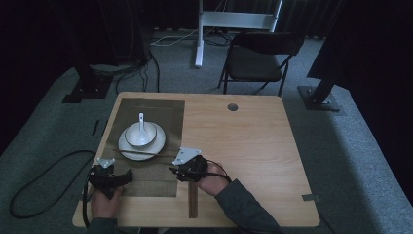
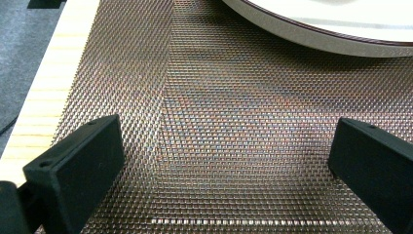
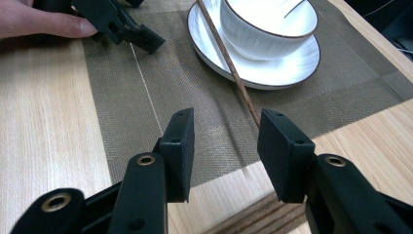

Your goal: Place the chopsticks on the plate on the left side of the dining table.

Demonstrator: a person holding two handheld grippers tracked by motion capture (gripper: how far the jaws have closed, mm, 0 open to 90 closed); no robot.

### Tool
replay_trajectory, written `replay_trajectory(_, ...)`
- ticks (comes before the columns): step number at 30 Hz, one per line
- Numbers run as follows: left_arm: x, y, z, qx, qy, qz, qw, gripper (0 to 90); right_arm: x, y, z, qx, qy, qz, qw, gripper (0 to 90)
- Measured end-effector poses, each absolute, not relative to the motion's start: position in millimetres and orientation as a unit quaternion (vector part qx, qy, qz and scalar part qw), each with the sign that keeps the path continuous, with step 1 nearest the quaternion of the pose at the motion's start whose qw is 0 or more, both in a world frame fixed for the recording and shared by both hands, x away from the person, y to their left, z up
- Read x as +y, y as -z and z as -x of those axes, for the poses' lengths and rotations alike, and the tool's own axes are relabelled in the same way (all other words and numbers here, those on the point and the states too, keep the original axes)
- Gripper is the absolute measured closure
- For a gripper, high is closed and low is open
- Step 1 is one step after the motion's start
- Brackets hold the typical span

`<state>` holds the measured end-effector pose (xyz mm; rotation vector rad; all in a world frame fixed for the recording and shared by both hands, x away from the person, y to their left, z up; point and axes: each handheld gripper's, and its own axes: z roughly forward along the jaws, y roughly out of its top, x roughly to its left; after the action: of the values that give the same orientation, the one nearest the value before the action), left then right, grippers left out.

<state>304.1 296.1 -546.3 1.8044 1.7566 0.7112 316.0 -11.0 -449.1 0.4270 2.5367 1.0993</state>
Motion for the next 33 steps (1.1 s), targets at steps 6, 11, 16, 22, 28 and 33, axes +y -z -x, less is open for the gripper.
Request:
replay_trajectory(6, 296, 546, -304, 0.648, -0.263, -0.666, 0.260, 0.2, -20, 448, -314, 0.891, -0.391, -0.156, 0.172, 56.3)
replay_trajectory(11, 296, 547, -304, 0.648, -0.263, -0.665, 0.260, 0.2, -26, 448, -312, 0.890, -0.391, -0.160, 0.172, 55.8)
replay_trajectory(16, 296, 547, -304, 0.648, -0.264, -0.665, 0.260, 0.2, -31, 449, -311, 0.890, -0.390, -0.161, 0.173, 56.7)
replay_trajectory(22, 296, 547, -304, 0.648, -0.263, -0.665, 0.260, 0.2, -37, 450, -309, 0.888, -0.394, -0.166, 0.171, 58.0)
replay_trajectory(28, 296, 547, -304, 0.648, -0.263, -0.665, 0.260, 0.2, -44, 448, -308, 0.885, -0.406, -0.167, 0.154, 54.7)
replay_trajectory(33, 296, 547, -304, 0.648, -0.263, -0.665, 0.260, 0.2, -49, 448, -308, 0.882, -0.415, -0.166, 0.147, 54.0)
